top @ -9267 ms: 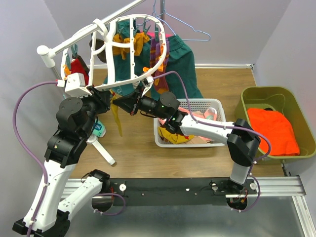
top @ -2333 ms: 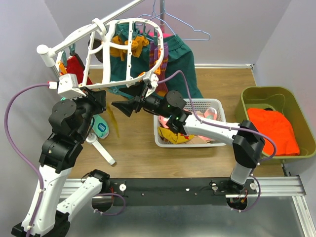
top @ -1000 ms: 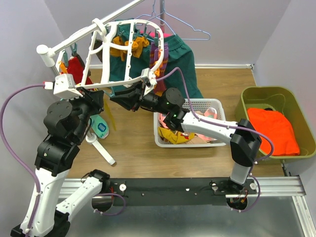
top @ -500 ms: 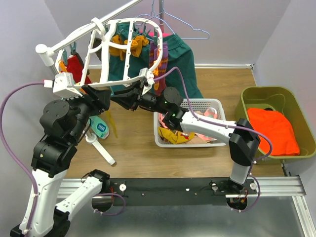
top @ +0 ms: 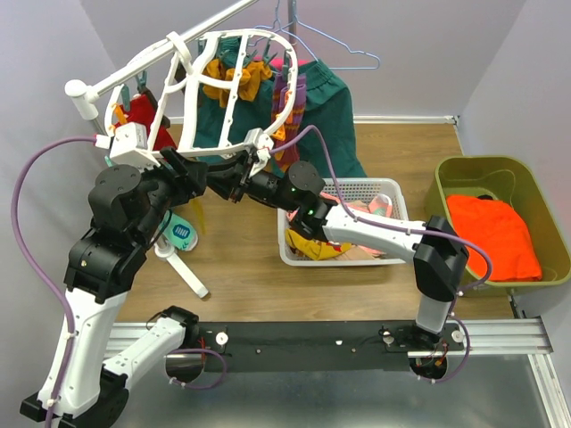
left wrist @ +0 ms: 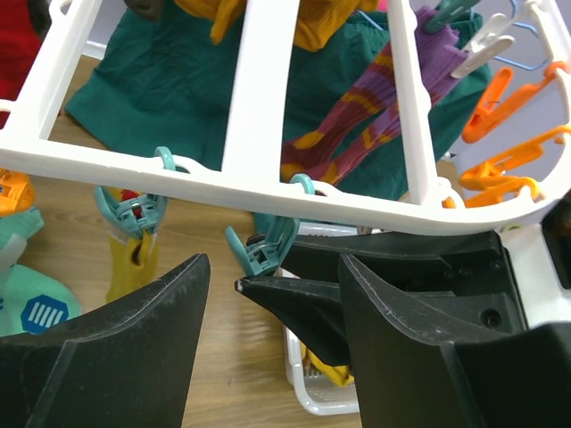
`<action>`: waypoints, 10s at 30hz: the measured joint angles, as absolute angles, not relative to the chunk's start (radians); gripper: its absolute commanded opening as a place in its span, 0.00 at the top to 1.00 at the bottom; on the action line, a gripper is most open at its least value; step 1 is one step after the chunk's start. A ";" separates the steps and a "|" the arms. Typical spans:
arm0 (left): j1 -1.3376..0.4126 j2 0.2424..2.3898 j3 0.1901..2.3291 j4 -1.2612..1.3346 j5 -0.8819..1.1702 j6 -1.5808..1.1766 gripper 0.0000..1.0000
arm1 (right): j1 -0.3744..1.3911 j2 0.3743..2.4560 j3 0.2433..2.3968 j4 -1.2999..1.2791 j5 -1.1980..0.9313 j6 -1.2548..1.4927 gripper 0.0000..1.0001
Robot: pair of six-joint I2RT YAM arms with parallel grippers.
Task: Clip the socks to the hanger
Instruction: Open the clamp at the hanger, then adjust the sock in the bin, then pick up the sock from the bin, then clamp the sock onto the hanger.
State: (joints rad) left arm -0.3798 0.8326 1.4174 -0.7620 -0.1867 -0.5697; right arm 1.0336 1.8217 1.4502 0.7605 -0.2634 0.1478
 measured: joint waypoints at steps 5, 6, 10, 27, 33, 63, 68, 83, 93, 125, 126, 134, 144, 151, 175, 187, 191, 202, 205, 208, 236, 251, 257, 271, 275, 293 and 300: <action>-0.380 0.848 1.418 -0.767 -0.215 -0.569 0.36 | 1.050 1.822 1.451 0.757 -0.229 0.109 0.81; -0.380 0.852 1.419 -0.767 -0.222 -0.569 0.36 | 1.053 1.822 1.450 0.757 -0.225 0.103 0.81; -0.380 0.865 1.433 -0.767 -0.243 -0.567 0.37 | 1.061 1.822 1.450 0.756 -0.207 0.077 0.81; -0.380 0.891 1.434 -0.774 -0.297 -0.548 0.51 | 1.087 1.822 1.456 0.716 -0.136 -0.021 0.81; -0.381 0.891 1.432 -0.764 -0.307 -0.538 0.61 | 1.092 1.822 1.462 0.702 -0.121 -0.038 0.81; -0.381 0.855 1.330 -0.633 -0.307 -0.503 1.00 | 1.112 1.559 1.224 0.415 -0.045 0.006 0.13; -0.381 0.850 1.325 -0.624 -0.306 -0.494 1.00 | 1.112 1.446 1.164 0.213 0.112 0.052 0.11; -0.381 0.835 1.313 -0.608 -0.299 -0.483 1.00 | 0.782 1.333 0.941 -0.270 0.124 0.223 0.24; -0.381 0.834 1.313 -0.608 -0.295 -0.483 1.00 | 0.730 1.481 0.936 -0.362 0.151 0.313 0.24; -0.381 0.834 1.312 -0.606 -0.279 -0.483 1.00 | 0.650 1.273 0.880 -0.358 0.187 0.371 0.99; -0.381 0.834 1.312 -0.606 -0.278 -0.483 1.00 | 0.650 1.269 0.885 -0.358 0.186 0.366 0.99; -0.381 0.839 1.312 -0.606 -0.274 -0.483 1.00 | 0.650 1.169 1.017 -0.329 0.097 0.246 0.99; -0.381 0.861 1.312 -0.599 -0.260 -0.484 1.00 | 0.649 1.193 1.293 -0.247 -0.101 0.083 0.99; -0.381 0.862 1.312 -0.599 -0.252 -0.487 1.00 | 0.648 1.226 1.291 -0.364 0.197 0.005 0.99; -0.381 0.857 1.312 -0.600 -0.250 -0.489 1.00 | 0.691 1.679 1.075 -0.411 0.307 0.093 0.70; -0.381 0.852 1.312 -0.600 -0.250 -0.491 1.00 | 0.738 1.666 1.205 -0.405 -0.048 0.146 0.39; -0.381 0.849 1.310 -0.599 -0.249 -0.491 1.00 | 0.738 1.625 1.205 -0.446 -0.025 0.117 0.36; -0.381 0.844 1.306 -0.599 -0.249 -0.491 1.00 | 0.738 1.613 1.208 -0.499 -0.152 -0.042 0.37; -0.381 0.843 1.306 -0.599 -0.249 -0.491 1.00 | 0.738 1.628 1.222 -0.501 -0.181 -0.076 0.38; -0.381 0.843 1.306 -0.599 -0.249 -0.491 1.00 | 0.738 1.662 1.251 -0.495 -0.205 -0.108 0.39; -0.381 0.843 1.306 -0.599 -0.249 -0.495 1.00 | 0.738 1.536 1.254 -0.486 -0.296 -0.119 0.99; -0.381 0.861 1.307 -0.599 -0.247 -0.506 1.00 | 0.870 1.448 1.453 -0.231 -0.596 0.033 0.99; -0.381 0.863 1.308 -0.599 -0.241 -0.511 1.00 | 0.978 1.588 1.547 -0.204 -0.500 0.026 0.99; -0.381 0.863 1.308 -0.599 -0.237 -0.525 1.00 | 1.059 1.691 1.570 -0.017 -0.250 -0.007 0.99; -0.381 0.863 1.308 -0.599 -0.237 -0.525 1.00 | 1.063 1.700 1.570 0.033 -0.200 -0.028 0.99; -0.381 0.863 1.308 -0.599 -0.236 -0.525 1.00 | 1.081 1.725 1.570 0.075 -0.097 -0.090 0.99; -0.381 0.863 1.308 -0.599 -0.236 -0.525 1.00 | 1.095 1.741 1.582 0.075 -0.081 -0.107 0.99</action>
